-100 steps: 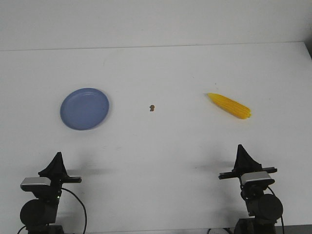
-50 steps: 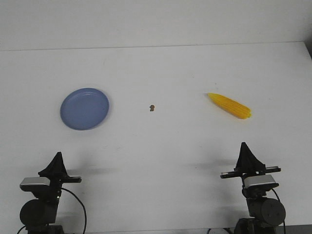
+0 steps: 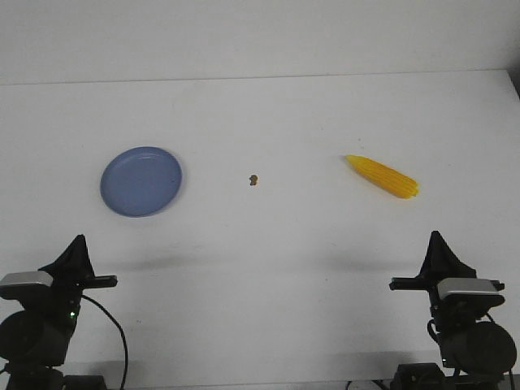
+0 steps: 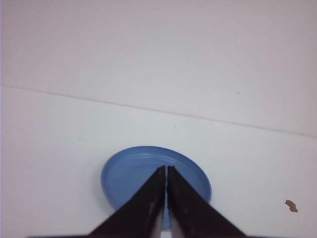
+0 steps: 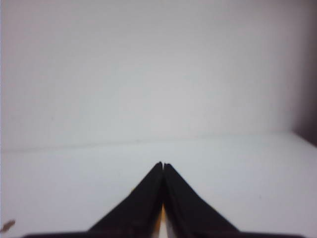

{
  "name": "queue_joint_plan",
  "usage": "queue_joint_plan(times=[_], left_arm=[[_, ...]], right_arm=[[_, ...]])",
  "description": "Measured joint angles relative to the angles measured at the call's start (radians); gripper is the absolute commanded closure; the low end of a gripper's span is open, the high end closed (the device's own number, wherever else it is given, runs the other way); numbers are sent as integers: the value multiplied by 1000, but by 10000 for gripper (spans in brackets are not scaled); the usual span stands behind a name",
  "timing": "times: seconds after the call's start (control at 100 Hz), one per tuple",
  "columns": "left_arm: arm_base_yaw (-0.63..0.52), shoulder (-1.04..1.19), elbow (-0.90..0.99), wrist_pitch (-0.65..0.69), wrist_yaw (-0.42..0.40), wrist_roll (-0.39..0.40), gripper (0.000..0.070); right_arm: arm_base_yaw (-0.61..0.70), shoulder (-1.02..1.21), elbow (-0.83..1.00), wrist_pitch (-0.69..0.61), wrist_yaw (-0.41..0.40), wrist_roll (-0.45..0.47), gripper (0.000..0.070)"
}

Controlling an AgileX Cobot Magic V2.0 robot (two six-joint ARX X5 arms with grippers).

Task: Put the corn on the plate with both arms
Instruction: 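Raise both grippers and open them above the table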

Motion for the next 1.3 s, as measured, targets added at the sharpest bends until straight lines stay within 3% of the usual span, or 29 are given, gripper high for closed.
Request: queue_joint_plan(times=[0.29, 0.46, 1.04, 1.08, 1.12, 1.24, 1.3], left_arm=[[0, 321, 396, -334, 0, 34, 694], [0, 472, 516, -523, 0, 61, 694], [0, 535, 518, -558, 0, 74, 681], [0, 535, 518, -558, 0, 74, 669], [0, 535, 518, -558, 0, 74, 613], [0, 535, 518, -558, 0, 73, 281], [0, 535, 518, -557, 0, 72, 188]], right_arm=[[0, 274, 323, -339, 0, 0, 697], [0, 383, 383, -435, 0, 0, 697], [0, 428, 383, -452, -1, 0, 691], [0, 428, 383, -452, -1, 0, 662], [0, 428, 383, -452, -2, 0, 580], [0, 428, 383, -455, -3, 0, 154], [0, 428, 383, -459, -3, 0, 104]])
